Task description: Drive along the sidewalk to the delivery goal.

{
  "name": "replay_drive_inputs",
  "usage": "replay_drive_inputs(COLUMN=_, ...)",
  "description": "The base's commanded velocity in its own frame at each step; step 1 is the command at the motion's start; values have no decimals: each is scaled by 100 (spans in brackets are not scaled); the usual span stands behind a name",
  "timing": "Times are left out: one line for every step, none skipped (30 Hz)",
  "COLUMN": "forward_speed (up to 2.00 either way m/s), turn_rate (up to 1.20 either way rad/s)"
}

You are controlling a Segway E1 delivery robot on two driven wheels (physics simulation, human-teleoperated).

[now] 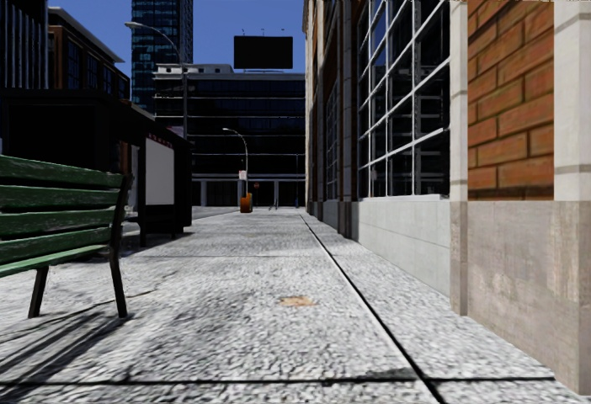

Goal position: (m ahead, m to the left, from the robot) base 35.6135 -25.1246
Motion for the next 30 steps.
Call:
replay_drive_inputs(forward_speed=200, turn_rate=0)
replay_drive_inputs(forward_speed=200, turn_rate=0)
replay_drive_inputs(forward_speed=200, turn_rate=0)
replay_drive_inputs(forward_speed=200, turn_rate=0)
replay_drive_inputs(forward_speed=200, turn_rate=0)
replay_drive_inputs(forward_speed=200, turn_rate=0)
replay_drive_inputs(forward_speed=200, turn_rate=0)
replay_drive_inputs(forward_speed=200, turn_rate=0)
replay_drive_inputs(forward_speed=200, turn_rate=0)
replay_drive_inputs(forward_speed=200, turn_rate=0)
replay_drive_inputs(forward_speed=200, turn_rate=0)
replay_drive_inputs(forward_speed=200, turn_rate=0)
replay_drive_inputs(forward_speed=200, turn_rate=0)
replay_drive_inputs(forward_speed=200, turn_rate=0)
replay_drive_inputs(forward_speed=200, turn_rate=0)
replay_drive_inputs(forward_speed=200, turn_rate=0)
replay_drive_inputs(forward_speed=200, turn_rate=0)
replay_drive_inputs(forward_speed=200, turn_rate=0)
replay_drive_inputs(forward_speed=200, turn_rate=0)
replay_drive_inputs(forward_speed=200, turn_rate=0)
replay_drive_inputs(forward_speed=200, turn_rate=0)
replay_drive_inputs(forward_speed=200, turn_rate=0)
replay_drive_inputs(forward_speed=200, turn_rate=0)
replay_drive_inputs(forward_speed=200, turn_rate=0)
replay_drive_inputs(forward_speed=200, turn_rate=0)
replay_drive_inputs(forward_speed=200, turn_rate=0)
replay_drive_inputs(forward_speed=200, turn_rate=0)
replay_drive_inputs(forward_speed=200, turn_rate=0)
replay_drive_inputs(forward_speed=200, turn_rate=0)
replay_drive_inputs(forward_speed=200, turn_rate=0)
